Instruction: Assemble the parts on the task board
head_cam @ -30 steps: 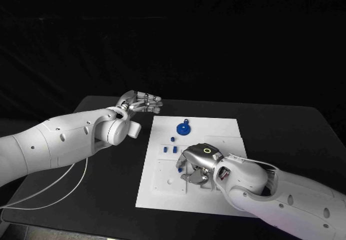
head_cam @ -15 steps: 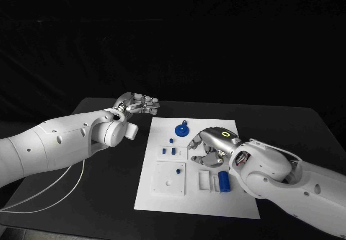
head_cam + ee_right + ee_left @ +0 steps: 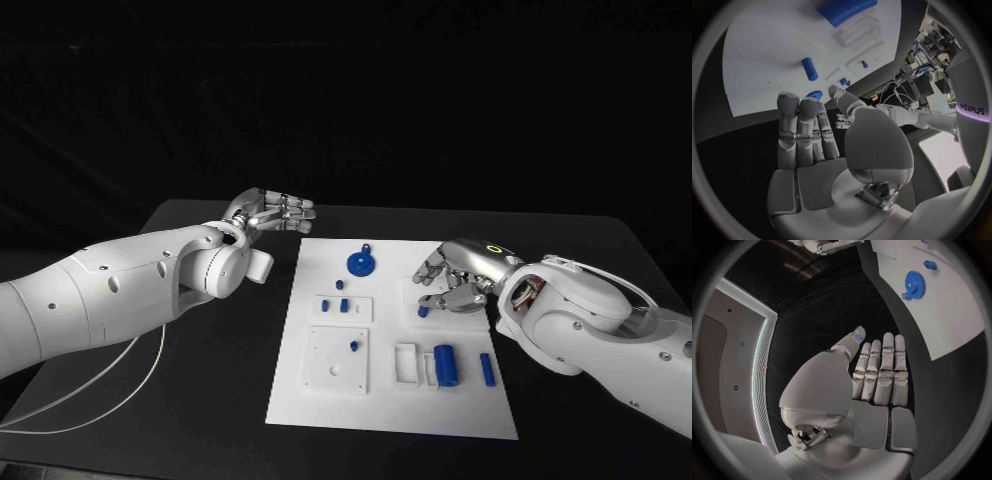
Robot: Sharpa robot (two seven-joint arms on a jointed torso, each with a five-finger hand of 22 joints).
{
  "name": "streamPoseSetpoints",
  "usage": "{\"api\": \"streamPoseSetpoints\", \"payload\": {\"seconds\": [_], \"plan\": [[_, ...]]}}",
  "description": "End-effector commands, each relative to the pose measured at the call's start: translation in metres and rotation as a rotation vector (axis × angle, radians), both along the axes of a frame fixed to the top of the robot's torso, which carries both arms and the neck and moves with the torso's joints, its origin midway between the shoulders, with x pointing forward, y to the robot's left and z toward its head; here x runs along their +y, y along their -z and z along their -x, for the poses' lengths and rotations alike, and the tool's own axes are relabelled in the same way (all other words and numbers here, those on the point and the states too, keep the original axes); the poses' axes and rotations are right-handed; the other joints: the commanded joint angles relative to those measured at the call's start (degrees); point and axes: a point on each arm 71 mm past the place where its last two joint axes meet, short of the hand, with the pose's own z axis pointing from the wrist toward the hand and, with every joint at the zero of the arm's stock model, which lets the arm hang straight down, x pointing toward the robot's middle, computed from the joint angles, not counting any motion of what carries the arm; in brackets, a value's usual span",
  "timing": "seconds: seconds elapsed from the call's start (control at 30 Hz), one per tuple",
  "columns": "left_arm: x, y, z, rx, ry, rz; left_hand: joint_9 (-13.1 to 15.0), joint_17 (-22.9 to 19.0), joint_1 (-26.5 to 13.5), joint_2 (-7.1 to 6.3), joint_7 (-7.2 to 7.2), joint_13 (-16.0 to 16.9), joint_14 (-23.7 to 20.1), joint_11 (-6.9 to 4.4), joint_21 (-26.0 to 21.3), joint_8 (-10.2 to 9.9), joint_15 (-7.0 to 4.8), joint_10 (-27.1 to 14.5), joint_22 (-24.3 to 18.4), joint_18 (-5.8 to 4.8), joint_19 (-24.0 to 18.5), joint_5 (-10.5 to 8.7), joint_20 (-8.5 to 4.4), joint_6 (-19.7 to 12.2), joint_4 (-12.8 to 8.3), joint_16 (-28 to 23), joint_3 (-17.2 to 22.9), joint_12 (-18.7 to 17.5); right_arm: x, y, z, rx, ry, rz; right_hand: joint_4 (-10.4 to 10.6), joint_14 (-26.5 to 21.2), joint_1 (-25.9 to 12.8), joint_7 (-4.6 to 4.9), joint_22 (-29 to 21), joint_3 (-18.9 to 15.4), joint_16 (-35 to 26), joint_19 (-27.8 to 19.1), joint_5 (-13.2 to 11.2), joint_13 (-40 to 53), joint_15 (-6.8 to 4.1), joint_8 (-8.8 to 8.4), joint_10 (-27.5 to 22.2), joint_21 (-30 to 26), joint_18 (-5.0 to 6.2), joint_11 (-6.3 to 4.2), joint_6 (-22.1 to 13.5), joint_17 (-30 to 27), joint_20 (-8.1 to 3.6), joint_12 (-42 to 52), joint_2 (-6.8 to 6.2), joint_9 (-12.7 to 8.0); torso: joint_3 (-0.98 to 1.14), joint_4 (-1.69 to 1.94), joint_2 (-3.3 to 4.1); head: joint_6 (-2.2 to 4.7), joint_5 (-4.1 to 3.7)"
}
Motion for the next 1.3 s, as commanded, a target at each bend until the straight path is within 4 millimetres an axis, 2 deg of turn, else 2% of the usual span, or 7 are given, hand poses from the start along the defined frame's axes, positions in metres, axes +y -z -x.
{"api": "streamPoseSetpoints", "payload": {"seconds": [0.03, 0.23, 0.47, 0.53, 0.67, 0.87, 1.3], "plan": [[-0.002, -0.001, 0.0, -0.006, 0.02, 0.013, 0.0, 0.0, 0.0, 0.42, -0.24, -0.1, -0.1, 0.0, -0.1, -0.1, -0.03, -0.3, -0.1, 0.25, 0.0, 0.0, 0.43, 0.1, -0.1, -0.1, -0.3, 0.1, -0.002, 0.006, 0.001, 0.074, -0.01, 0.057, 0.4, -0.3, 0.7, -0.23, -0.3, -3.6, 0.3, 2.7, 0.1, 0.1, 0.45, -0.17, -0.8, -0.7, 0.18, 0.21, -0.9, -0.1, 0.4, 0.3, 0.34, -0.1, 0.02, 0.1, 0.02, 0.08, -0.13], [-0.002, -0.001, 0.001, -0.005, 0.021, 0.014, 0.0, 0.0, 0.0, 0.42, -0.24, -0.1, -0.1, 0.0, -0.1, -0.1, -0.03, -0.3, -0.1, 0.25, 0.0, 0.0, 0.43, 0.1, -0.1, -0.1, -0.3, 0.1, -0.001, 0.012, 0.001, 0.08, -0.015, 0.116, 1.1, -0.6, 2.5, -0.73, -0.7, -8.8, 0.4, 2.6, -1.0, 0.1, 0.72, -0.2, -1.9, -1.3, 0.45, 0.53, -2.0, -0.3, 0.7, 0.2, 1.27, -0.1, -0.04, 0.2, 0.04, 0.06, -0.38], [-0.002, 0.0, 0.001, -0.005, 0.021, 0.014, 0.0, 0.0, 0.0, 0.42, -0.24, -0.1, -0.1, 0.0, -0.1, -0.1, -0.03, -0.3, -0.1, 0.25, 0.0, 0.0, 0.43, 0.1, -0.1, -0.1, -0.3, 0.1, 0.002, 0.02, 0.003, 0.086, -0.025, 0.153, 1.2, -0.6, 2.8, -0.81, -0.8, -9.0, 0.5, 2.6, -1.3, 0.1, 0.6, -0.19, -1.7, -1.4, 0.39, 0.39, -2.0, -0.4, 0.66, 0.2, 1.61, -0.1, -0.08, 0.24, 0.01, -0.01, -0.36], [-0.002, 0.0, 0.001, -0.005, 0.021, 0.014, 0.0, 0.0, 0.0, 0.42, -0.24, -0.1, -0.1, 0.0, -0.1, -0.1, -0.03, -0.3, -0.1, 0.25, 0.0, 0.0, 0.43, 0.1, -0.1, -0.1, -0.3, 0.1, 0.003, 0.023, 0.003, 0.084, -0.025, 0.165, 0.8, -0.5, 3.1, -0.76, -0.8, -7.5, 0.5, 2.7, -2.0, 0.1, 0.48, -0.22, -1.2, -1.3, 0.19, 0.28, -1.8, -0.5, 0.51, 0.2, 1.77, -0.1, -0.07, 0.22, 0.02, -0.01, -0.37], [-0.002, 0.0, 0.001, -0.005, 0.021, 0.015, 0.0, 0.0, 0.0, 0.42, -0.24, -0.1, -0.1, 0.0, -0.1, -0.1, -0.03, -0.3, -0.1, 0.25, 0.0, 0.0, 0.43, 0.1, -0.1, -0.1, -0.3, 0.1, 0.004, 0.027, 0.002, 0.078, -0.023, 0.189, -0.9, -0.4, 1.3, -0.43, -0.7, 1.0, 0.5, 2.6, -3.4, 0.0, 0.17, -0.22, 0.2, -1.0, -0.25, -0.12, -0.8, -0.5, 0.15, 0.2, 0.6, -0.1, -0.08, 0.19, 0.02, -0.01, -0.48], [-0.001, 0.0, 0.001, -0.004, 0.021, 0.014, 0.0, 0.0, 0.0, 0.42, -0.24, -0.1, -0.1, 0.0, -0.1, -0.1, -0.03, -0.3, -0.1, 0.25, 0.0, 0.0, 0.43, 0.1, -0.1, -0.1, -0.3, 0.1, 0.006, 0.031, 0.003, 0.071, -0.025, 0.2, -1.5, -0.3, 0.9, 0.16, -0.5, 6.6, 0.5, 2.7, -5.6, 0.0, -0.24, -0.17, 2.3, -0.6, -0.53, -0.66, 1.1, -0.4, -0.21, 0.2, 1.13, -0.1, -0.04, 0.18, 0.06, -0.05, -0.43], [-0.001, 0.0, 0.001, -0.003, 0.021, 0.014, 0.0, 0.0, -0.2, 0.53, -0.24, -0.1, -0.2, -0.02, 0.0, -0.1, -0.01, -0.2, -0.3, 0.2, 0.0, -0.03, 0.41, 0.1, -0.1, -0.2, -0.3, 0.1, 0.013, 0.03, 0.002, 0.009, -0.015, 0.166, -1.4, 0.0, 1.1, 0.1, 0.0, 10.0, 0.4, 2.8, -7.7, 0.2, -1.3, -0.07, 8.0, 0.8, -1.44, -2.39, 7.2, -0.1, -1.29, 0.2, 3.93, 0.2, -0.02, 0.2, 0.03, -0.23, -0.4]]}}
